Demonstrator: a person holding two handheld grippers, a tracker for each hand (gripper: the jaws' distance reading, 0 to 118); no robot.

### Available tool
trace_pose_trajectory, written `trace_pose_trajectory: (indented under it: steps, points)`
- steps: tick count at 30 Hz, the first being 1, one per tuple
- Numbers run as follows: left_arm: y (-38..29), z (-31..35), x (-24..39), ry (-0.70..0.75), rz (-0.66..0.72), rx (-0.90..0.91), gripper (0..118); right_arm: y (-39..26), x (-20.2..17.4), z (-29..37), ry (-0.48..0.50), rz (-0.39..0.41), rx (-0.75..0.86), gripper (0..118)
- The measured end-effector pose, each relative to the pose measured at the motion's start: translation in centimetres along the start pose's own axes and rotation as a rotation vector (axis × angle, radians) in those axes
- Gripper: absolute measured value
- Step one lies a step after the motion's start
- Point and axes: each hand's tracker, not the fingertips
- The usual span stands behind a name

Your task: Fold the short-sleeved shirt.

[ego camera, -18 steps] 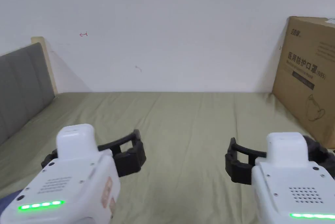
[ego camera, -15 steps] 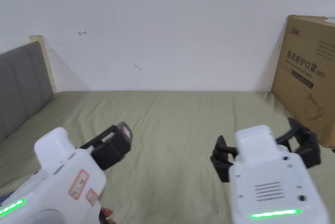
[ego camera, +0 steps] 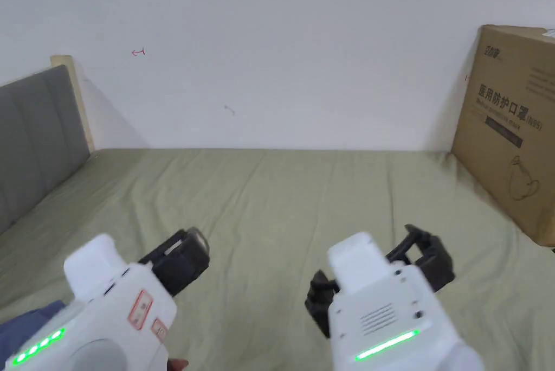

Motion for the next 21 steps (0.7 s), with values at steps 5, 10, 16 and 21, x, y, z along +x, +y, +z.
trace_pose_trajectory:
  steps: [5,10,16,21]
  points:
    - [-0.3,2.2,5.2,0.002,-0.575,0.184,116,-1.7,5.4,1.8,0.003,-0.596,0.004,118]
    - [-2.2,3.0,5.7,0.038,-0.629,0.180,116,-5.1,6.2,3.0,-0.101,-0.666,0.058,118]
    - [-0.3,2.7,4.7,0.020,-0.507,0.146,113,-1.7,5.1,5.0,-0.188,-0.440,0.163,118]
    - [0.1,3.2,4.5,0.018,-0.500,0.157,65,-1.6,4.7,4.5,-0.168,-0.455,0.188,115]
